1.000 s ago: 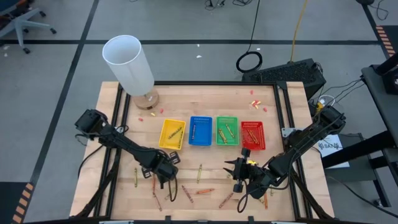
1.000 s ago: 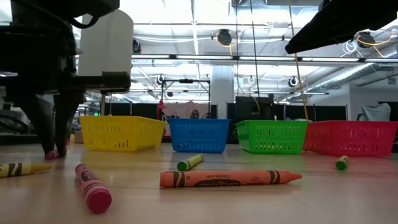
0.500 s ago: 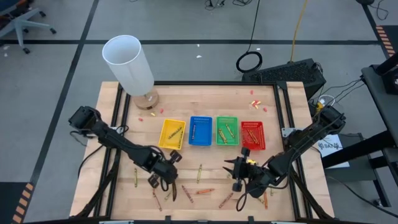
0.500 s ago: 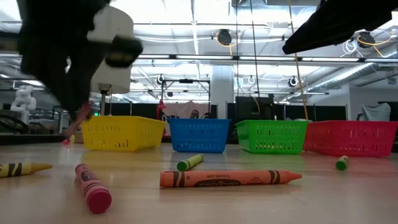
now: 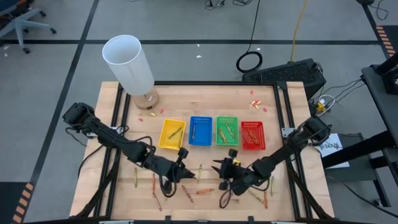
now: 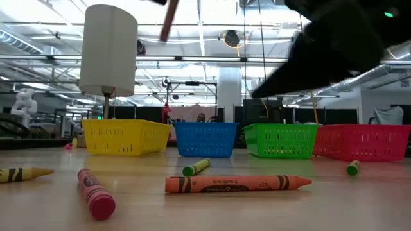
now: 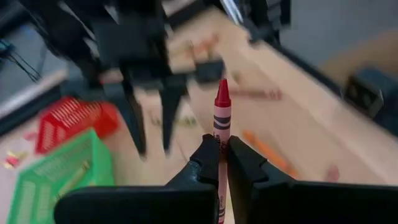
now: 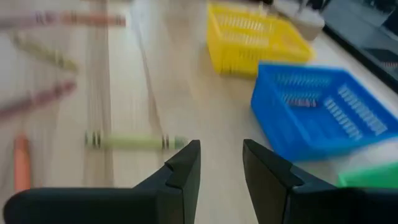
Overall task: Sort crayons
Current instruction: Put the red crayon into the blue bin
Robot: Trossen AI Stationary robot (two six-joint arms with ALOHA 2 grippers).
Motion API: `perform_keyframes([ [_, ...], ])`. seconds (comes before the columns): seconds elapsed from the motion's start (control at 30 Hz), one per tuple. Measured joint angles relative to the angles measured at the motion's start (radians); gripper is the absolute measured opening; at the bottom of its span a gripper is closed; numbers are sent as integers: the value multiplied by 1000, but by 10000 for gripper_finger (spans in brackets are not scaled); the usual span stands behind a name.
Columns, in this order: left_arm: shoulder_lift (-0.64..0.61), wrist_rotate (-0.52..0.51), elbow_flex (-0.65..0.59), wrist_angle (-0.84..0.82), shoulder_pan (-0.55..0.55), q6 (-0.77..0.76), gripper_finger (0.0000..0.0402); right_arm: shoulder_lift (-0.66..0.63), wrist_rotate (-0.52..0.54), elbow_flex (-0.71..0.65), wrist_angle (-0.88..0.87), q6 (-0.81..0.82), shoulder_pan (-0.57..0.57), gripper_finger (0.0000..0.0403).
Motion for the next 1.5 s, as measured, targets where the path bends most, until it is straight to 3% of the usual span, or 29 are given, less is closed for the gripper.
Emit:
perform_keyframes([
  [0.13,0,-1,0,112,0,-19,7,3,-16,0,196,-102,-22,105],
  [0.23,0,-1,0,177,-1,-26,7,3,-110,1,334,-186,-24,105],
  [0.33,0,-1,0,226,-2,-26,7,2,-196,1,417,-225,-23,105],
  [0.43,0,-1,0,263,-2,-27,7,3,-204,1,465,-229,-24,109],
  [0.9,26,0,1,342,-15,-51,7,16,-192,1,579,-317,-19,217],
  [1.0,28,-7,1,355,-13,-51,7,16,-239,1,605,-348,-19,218],
  [1.3,82,-18,1,431,-12,-50,7,16,-237,2,691,-393,-18,198],
  [1.5,92,-23,1,447,-6,-50,7,16,-234,2,696,-396,-18,162],
])
